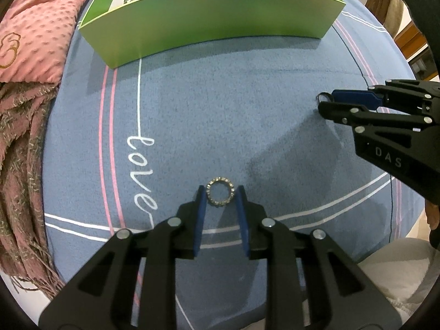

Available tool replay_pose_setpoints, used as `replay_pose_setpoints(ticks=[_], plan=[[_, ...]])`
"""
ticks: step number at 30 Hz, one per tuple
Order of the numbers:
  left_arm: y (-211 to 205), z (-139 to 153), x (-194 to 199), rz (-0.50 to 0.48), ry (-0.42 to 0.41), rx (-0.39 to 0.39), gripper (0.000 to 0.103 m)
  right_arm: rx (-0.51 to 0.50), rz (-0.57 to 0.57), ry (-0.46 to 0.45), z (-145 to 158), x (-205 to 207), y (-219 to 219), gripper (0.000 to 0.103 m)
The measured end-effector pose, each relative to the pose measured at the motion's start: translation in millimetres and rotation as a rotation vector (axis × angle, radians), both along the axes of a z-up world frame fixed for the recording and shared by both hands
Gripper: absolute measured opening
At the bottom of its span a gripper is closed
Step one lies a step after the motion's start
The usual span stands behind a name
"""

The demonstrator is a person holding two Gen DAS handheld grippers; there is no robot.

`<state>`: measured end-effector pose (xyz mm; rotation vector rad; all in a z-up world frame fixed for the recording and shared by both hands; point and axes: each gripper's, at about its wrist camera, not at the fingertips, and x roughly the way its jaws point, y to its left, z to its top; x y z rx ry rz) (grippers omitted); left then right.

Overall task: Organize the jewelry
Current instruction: 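Grasp the silver rhinestone ring with the left gripper, then grasp the dark ring with the right gripper while the left holds the rhinestone ring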

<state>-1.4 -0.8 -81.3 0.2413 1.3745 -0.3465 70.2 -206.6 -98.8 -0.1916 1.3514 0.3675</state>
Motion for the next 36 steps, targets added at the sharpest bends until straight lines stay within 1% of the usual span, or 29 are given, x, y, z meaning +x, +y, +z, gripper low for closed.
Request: replay_pose_setpoints(ticks=[7, 11, 15, 17, 18, 19, 23, 24, 25, 27, 28, 31, 33, 36], plan=[[-1.9, -1.6, -0.8, 0.0, -0.004, 0.005, 0.021, 0.018, -0.008, 0.005, 0.6, 0.0, 3.7, 0.021], [-1.6, -1.6, -0.4, 0.001, -0.003, 0.003, 0.021, 0.024, -0.005, 0.007, 1.8, -5.4, -3.8, 0.021], [-1.5, -1.1, -0.9, 0.003, 0.0, -0.001, 0.021, 0.041, -0.01, 0.016, 0.5, -2.0, -10.6, 0.022], [-1.1, -1.6, -0.6, 0.004, 0.001, -0.002, 0.021, 0.049, -0.009, 0.017, 0.8, 0.0, -14.9, 0.036], [-0.7, -1.9, -0.3, 0.003, 0.0, -0.001, 0.021, 0.042, -0.011, 0.007, 1.6, 0.1, -17.4, 0.05], [-1.0, -1.8, -0.4, 0.003, -0.001, 0.0, 0.021, 0.037, -0.012, -0.003, 2.3, -0.4, -19.1, 0.054], [-2.3, -2.0, -0.8, 0.005, -0.002, -0.002, 0.021, 0.025, 0.001, -0.007, 1.8, -1.2, -23.3, 0.054], [-2.2, -2.2, -0.5, 0.008, -0.002, -0.004, 0.021, 0.022, 0.004, -0.009, 1.4, -1.2, -22.9, 0.052], [-1.8, -2.1, -0.3, 0.011, -0.001, -0.009, 0.021, 0.017, 0.01, -0.009, 0.9, -1.1, -21.8, 0.044], [-0.2, -3.3, 0.5, 0.011, 0.0, -0.013, 0.021, -0.003, 0.025, -0.004, -1.8, -2.9, -12.1, 0.033], [0.0, -3.7, 0.7, 0.012, 0.0, -0.015, 0.021, -0.007, 0.039, -0.008, -1.4, -4.2, -9.9, 0.025], [2.9, -1.9, 1.9, 0.018, -0.007, -0.026, 0.02, -0.003, 0.061, -0.005, -1.5, -5.7, -4.9, 0.011], [4.7, 0.0, 2.4, 0.022, -0.014, -0.034, 0.02, -0.001, 0.063, -0.003, -1.5, -6.2, -3.2, 0.009], [7.1, 0.3, 2.3, 0.027, -0.016, -0.033, 0.02, 0.01, 0.054, 0.001, -1.1, -4.5, -4.7, 0.009]])
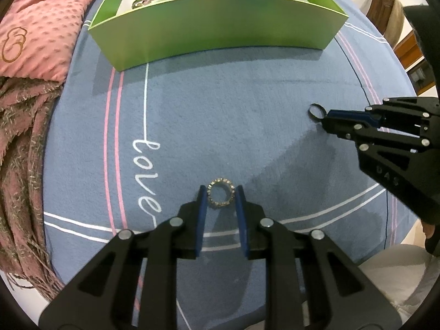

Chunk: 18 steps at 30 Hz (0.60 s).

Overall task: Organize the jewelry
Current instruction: 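Grasp the dark ring with the right gripper while the left holds the rhinestone ring, then carry both rings into the green box and open both grippers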

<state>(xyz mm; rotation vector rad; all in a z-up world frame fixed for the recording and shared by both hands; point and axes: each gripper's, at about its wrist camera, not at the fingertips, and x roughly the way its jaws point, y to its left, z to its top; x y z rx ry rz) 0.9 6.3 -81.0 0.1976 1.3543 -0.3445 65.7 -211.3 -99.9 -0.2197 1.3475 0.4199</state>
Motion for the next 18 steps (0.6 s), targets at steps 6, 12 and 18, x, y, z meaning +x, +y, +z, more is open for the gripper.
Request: replay_pose_setpoints(ticks=[6, 12, 18], plan=[[0.0, -1.3, -0.7, 0.008, 0.01, -0.001, 0.02, 0.065, -0.027, 0.022, 4.1, 9.4, -23.1, 0.016], [0.6, -2.8, 1.0, 0.02, 0.013, -0.001, 0.021, 0.049, -0.007, -0.017, 12.8, 12.0, -13.2, 0.037], [-0.1, -3.9, 0.8, 0.034, 0.01, -0.001, 0.021, -0.008, 0.036, -0.017, 0.8, -0.2, 18.5, 0.028]])
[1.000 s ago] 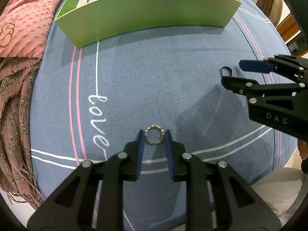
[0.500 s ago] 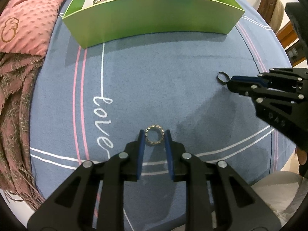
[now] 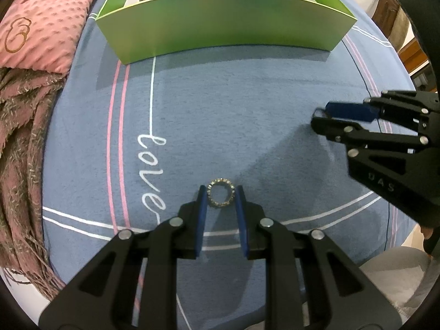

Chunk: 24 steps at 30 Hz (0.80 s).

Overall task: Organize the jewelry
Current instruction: 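Carry both rings into the green box and open both grippers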

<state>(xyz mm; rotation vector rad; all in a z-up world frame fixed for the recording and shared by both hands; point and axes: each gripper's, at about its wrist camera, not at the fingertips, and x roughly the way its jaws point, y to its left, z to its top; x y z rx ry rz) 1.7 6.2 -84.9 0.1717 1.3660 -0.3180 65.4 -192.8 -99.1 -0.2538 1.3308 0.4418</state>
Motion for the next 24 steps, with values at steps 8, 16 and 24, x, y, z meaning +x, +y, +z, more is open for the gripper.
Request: replay_pose_setpoints(ticks=[8, 16, 24], plan=[[3.5, 9.2, 0.2, 0.026, -0.025, 0.003, 0.021, 0.016, -0.023, 0.006, 3.1, 1.1, -4.8, 0.019], [0.0, 59.0, 8.4, 0.036, -0.174, 0.013, 0.021, 0.054, -0.066, -0.079, 47.1, 7.3, -22.4, 0.019], [-3.3, 125.1, 28.8, 0.055, -0.359, -0.031, 0.021, 0.138, -0.115, -0.215, 110.6, 27.4, -22.1, 0.019]])
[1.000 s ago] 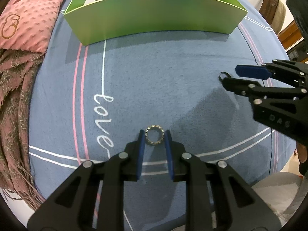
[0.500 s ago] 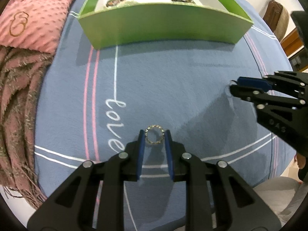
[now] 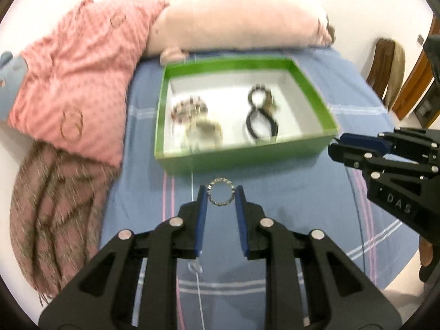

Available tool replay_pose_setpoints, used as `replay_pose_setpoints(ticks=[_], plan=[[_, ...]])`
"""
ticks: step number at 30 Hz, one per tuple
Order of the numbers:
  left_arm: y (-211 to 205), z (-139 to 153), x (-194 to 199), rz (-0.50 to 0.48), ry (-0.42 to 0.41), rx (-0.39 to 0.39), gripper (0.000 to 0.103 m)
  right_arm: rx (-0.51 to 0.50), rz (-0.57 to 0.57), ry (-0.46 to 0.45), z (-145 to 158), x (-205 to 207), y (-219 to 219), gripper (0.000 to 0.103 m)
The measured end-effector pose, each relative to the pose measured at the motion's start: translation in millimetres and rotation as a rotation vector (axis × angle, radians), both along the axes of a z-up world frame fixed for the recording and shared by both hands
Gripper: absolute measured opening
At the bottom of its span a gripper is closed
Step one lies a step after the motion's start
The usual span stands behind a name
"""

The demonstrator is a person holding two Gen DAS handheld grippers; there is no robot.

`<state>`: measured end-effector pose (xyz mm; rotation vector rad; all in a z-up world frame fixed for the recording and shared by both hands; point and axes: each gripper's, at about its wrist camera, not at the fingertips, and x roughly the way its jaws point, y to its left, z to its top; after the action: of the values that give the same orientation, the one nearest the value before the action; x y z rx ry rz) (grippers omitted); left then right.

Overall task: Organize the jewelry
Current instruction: 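Carry both rings into the green box and open both grippers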

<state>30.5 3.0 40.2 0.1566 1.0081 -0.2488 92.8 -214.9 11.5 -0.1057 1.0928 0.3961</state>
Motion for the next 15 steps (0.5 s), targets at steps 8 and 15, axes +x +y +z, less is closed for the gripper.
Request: replay_pose_setpoints(ticks=[8, 15], plan=[[-7.8, 22.8, 49.8, 0.019, -0.056, -0.023, 0.021, 0.04, -0.041, -0.073, 32.6, 32.2, -2.1, 0.019], [-4.5, 3.2, 97.9, 0.055, -0.029, -0.045, 0.021, 0.044, -0.06, -0.068, 25.2, 79.3, 6.2, 0.019]])
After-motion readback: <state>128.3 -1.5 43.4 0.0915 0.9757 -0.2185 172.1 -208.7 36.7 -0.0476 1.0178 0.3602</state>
